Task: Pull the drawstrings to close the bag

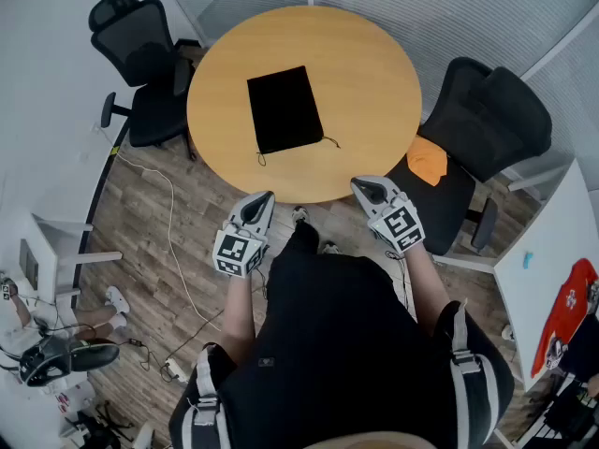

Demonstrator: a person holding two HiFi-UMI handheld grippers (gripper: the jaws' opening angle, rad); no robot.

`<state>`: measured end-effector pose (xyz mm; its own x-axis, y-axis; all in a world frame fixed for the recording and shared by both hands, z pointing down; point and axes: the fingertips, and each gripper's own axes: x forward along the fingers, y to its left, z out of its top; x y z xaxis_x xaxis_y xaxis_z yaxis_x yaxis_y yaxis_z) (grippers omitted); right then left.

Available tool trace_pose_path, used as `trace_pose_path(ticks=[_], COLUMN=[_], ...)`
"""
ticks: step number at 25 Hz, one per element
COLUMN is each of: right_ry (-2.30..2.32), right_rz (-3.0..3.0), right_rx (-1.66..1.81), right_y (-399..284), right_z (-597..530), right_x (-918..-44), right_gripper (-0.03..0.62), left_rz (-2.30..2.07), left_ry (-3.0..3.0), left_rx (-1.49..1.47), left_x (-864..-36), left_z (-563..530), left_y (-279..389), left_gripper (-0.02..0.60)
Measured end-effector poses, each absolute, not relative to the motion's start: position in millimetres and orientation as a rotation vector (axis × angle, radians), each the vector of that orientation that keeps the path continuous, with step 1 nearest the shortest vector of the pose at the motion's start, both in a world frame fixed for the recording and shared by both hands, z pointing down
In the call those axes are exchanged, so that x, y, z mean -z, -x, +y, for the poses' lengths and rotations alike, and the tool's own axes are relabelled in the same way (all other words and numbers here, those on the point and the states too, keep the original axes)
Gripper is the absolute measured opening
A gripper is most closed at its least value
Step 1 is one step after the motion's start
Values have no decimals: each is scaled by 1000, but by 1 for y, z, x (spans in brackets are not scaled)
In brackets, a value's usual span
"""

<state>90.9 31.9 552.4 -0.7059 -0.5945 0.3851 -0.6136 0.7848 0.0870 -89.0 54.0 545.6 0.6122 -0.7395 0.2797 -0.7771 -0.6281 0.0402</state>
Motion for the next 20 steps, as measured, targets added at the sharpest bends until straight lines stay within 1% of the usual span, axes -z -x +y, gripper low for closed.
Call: trace_pose_path(ticks=[20], right_ry=[-865], right_rz=[-2539], right_rx=[-43], right_y=[-81], right_z=[17], right_x=[-574], right_gripper=[57], left_rz=[-1288], left_ry=[-2630], left_rx=[-359], left_x=[-562], left_z=[38], left_y=[93], left_gripper=[15])
